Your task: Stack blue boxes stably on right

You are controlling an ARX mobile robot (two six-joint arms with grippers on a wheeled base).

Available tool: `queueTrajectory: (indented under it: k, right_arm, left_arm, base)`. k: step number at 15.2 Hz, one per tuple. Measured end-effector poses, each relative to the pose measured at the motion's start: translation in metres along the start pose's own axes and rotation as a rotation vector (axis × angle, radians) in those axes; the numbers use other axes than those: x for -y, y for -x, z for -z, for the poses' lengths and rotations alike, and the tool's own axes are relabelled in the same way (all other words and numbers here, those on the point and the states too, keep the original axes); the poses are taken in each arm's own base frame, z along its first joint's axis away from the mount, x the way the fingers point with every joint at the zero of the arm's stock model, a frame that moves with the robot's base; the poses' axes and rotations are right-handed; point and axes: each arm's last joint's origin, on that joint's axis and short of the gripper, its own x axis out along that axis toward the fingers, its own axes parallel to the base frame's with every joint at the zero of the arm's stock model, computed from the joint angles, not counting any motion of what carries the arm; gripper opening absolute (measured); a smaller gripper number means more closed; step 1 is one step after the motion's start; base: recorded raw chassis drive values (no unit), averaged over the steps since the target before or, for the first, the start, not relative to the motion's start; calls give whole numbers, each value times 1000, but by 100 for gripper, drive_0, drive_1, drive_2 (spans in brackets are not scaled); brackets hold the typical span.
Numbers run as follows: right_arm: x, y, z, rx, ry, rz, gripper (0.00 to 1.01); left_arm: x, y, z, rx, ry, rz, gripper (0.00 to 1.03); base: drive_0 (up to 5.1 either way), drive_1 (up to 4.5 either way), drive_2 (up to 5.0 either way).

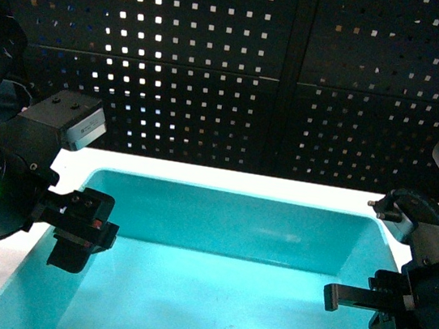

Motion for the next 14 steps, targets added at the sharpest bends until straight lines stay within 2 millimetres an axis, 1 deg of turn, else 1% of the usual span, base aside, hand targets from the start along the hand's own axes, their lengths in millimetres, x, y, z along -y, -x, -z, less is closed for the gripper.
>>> queueTrajectory:
  k: [6, 7, 8, 14]
  right_arm:
    - [0, 0, 0, 0, 0, 0, 2]
    - [0, 0, 0, 0, 0, 0, 2]
    - [0, 0, 0, -2, -4, 0, 2]
    - [0, 0, 0, -2, -8, 0, 2]
  left_arm:
    - [-2, 0, 0, -3, 9, -17, 12]
    - [-3, 0, 0, 1, 45, -20, 5]
    - [-3, 0, -1, 8, 73, -21, 3]
    - [-3, 0, -2, 11, 93, -21, 3]
  base:
    - [0, 0, 0]
    - [0, 0, 0]
    - [0, 0, 0]
    - [0, 0, 0]
